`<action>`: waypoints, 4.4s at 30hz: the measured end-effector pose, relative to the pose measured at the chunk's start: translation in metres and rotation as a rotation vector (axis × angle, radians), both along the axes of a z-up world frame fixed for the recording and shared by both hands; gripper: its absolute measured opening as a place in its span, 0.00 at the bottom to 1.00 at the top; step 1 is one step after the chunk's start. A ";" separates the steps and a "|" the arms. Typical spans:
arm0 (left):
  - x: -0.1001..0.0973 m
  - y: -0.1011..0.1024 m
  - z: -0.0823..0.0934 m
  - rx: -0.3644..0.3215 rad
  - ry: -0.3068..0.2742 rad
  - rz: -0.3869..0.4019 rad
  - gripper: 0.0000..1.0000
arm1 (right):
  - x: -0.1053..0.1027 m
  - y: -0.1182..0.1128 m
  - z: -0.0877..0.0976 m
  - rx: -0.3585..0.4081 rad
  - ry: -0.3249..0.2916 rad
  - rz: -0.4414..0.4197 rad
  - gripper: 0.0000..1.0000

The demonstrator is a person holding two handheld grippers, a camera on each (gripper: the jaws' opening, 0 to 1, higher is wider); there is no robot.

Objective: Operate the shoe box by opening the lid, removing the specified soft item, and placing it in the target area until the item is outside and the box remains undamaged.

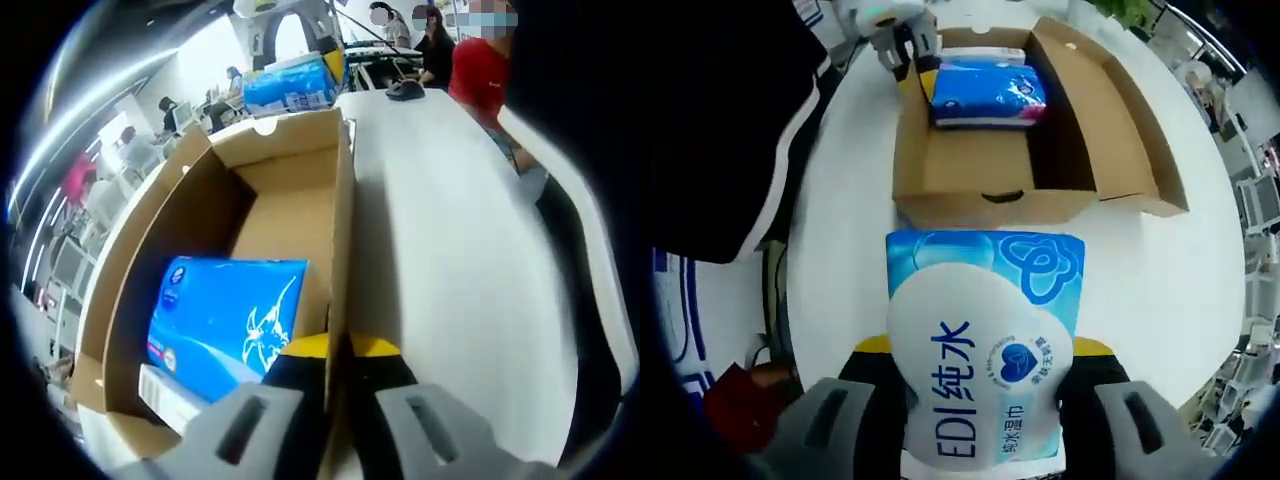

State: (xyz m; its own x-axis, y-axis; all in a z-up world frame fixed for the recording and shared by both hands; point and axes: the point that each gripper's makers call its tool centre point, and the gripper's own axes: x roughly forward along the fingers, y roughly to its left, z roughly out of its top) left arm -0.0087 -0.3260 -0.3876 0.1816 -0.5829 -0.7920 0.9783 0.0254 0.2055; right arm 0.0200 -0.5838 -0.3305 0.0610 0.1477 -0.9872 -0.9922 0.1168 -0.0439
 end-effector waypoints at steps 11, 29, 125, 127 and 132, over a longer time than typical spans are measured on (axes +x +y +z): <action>0.001 0.002 -0.003 0.003 0.011 0.004 0.03 | 0.002 0.007 -0.021 0.006 0.026 0.020 0.60; 0.002 0.003 -0.006 -0.001 0.020 0.006 0.03 | 0.005 0.005 -0.046 -0.004 0.058 0.054 0.60; 0.002 0.004 -0.017 0.010 0.024 0.028 0.03 | 0.016 -0.017 -0.073 0.003 0.000 0.066 0.70; 0.001 0.004 -0.017 0.011 0.024 0.024 0.03 | 0.020 -0.017 -0.067 0.007 -0.021 0.037 0.71; 0.000 0.004 -0.016 0.011 0.021 0.023 0.03 | 0.023 -0.006 -0.040 0.080 -0.071 -0.069 0.74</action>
